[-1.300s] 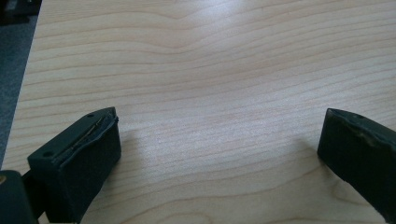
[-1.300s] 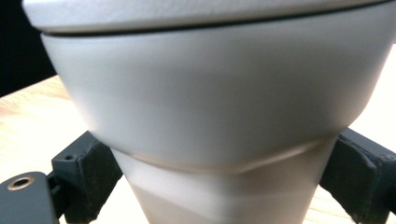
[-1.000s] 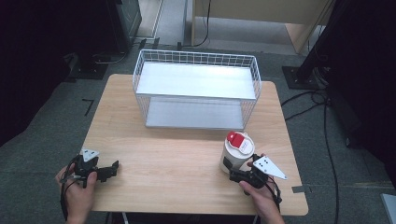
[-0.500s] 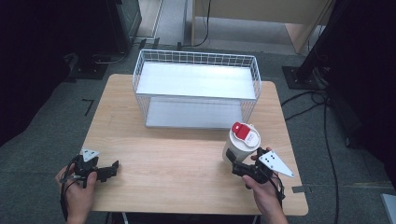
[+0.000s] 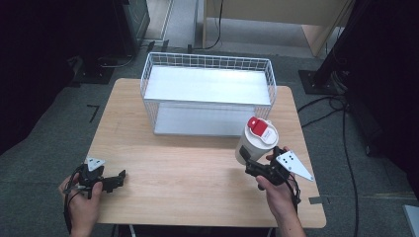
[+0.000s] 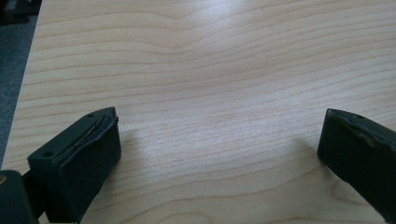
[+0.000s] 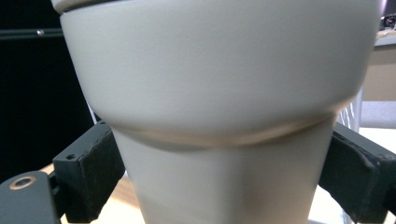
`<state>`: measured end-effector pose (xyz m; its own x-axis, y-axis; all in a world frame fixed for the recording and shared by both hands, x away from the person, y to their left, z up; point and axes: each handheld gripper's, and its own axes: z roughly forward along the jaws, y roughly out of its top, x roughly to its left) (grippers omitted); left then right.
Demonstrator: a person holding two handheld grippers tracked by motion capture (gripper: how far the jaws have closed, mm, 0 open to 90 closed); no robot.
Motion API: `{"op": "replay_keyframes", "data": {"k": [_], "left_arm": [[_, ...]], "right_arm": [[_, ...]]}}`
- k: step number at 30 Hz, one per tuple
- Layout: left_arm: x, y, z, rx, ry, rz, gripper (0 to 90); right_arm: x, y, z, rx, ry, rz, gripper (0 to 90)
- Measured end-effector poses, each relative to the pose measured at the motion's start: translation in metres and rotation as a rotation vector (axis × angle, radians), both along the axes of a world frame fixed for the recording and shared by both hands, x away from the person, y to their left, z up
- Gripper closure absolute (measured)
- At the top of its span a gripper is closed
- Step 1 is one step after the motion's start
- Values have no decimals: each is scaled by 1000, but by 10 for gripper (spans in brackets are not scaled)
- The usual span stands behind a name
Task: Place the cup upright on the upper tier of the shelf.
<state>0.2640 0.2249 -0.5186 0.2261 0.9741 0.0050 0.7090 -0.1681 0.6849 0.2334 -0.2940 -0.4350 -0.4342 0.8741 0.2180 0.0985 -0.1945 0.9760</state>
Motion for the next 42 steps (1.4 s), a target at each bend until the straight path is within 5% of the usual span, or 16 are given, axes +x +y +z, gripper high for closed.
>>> {"op": "replay_keyframes", "data": {"k": [42], "left_arm": [[0, 0, 0, -1, 0, -1, 0]], "right_arm": [[60, 45, 78, 8, -134, 1, 91]]}}
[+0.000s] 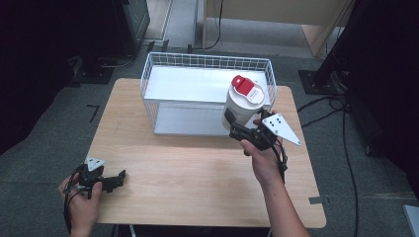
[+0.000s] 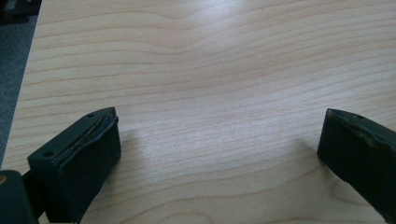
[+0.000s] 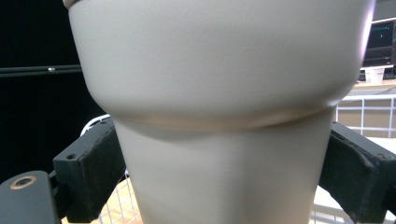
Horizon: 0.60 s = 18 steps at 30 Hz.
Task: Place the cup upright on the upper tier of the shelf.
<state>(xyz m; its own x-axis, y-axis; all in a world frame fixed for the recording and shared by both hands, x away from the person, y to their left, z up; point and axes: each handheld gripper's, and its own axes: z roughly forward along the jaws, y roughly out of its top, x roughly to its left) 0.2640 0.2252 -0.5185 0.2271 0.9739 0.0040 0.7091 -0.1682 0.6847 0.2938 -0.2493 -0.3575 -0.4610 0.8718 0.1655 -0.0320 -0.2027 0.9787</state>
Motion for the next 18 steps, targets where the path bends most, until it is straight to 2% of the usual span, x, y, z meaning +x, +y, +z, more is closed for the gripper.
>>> {"op": "replay_keyframes", "data": {"k": [12, 18], "left_arm": [[0, 0, 0, 2, -2, 0, 0], [0, 0, 0, 1, -2, -1, 0]], "right_arm": [[27, 15, 17, -7, -19, -20, 91], [47, 25, 25, -23, -22, -30, 91]]}}
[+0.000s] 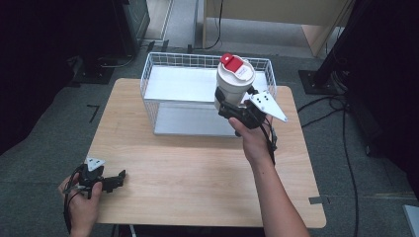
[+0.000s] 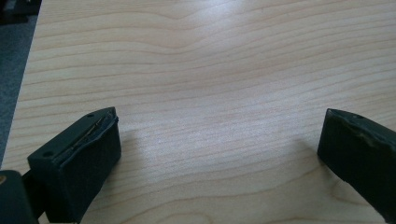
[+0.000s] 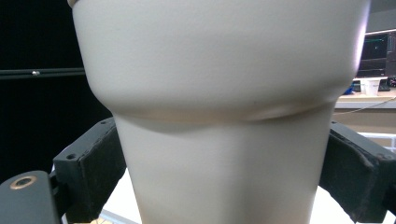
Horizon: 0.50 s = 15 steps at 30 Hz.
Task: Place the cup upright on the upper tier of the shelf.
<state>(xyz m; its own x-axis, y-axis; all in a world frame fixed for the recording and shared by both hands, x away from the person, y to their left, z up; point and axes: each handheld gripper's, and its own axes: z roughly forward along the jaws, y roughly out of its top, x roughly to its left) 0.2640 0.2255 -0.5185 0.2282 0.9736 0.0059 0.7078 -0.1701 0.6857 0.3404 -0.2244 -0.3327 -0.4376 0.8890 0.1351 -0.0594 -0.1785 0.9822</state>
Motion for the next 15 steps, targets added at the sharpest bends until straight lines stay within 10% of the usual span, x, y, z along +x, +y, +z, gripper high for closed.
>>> {"op": "replay_keyframes", "data": {"k": [15], "left_arm": [[0, -1, 0, 1, 1, 1, 0]], "right_arm": [[37, 9, 6, -13, 37, -42, 91]]}}
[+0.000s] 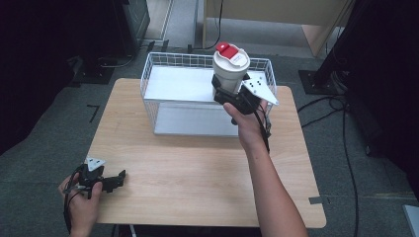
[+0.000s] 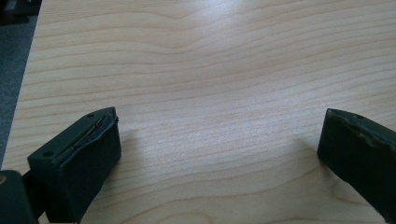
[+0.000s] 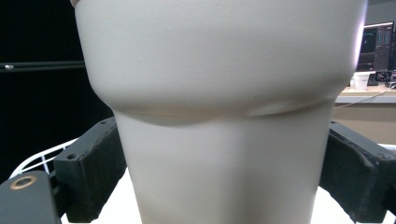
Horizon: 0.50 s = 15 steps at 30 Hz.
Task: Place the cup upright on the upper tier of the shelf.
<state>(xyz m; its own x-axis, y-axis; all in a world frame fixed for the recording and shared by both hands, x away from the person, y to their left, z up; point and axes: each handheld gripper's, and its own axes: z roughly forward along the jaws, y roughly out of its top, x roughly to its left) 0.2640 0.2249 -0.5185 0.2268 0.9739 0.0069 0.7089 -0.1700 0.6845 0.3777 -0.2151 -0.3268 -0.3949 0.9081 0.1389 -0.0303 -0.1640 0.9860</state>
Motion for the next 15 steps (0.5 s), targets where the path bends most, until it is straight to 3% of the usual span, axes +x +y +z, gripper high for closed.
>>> {"op": "replay_keyframes", "data": {"k": [15], "left_arm": [[0, 0, 0, 0, 3, -1, 0]], "right_arm": [[32, 11, -2, -35, 56, -46, 91]]}}
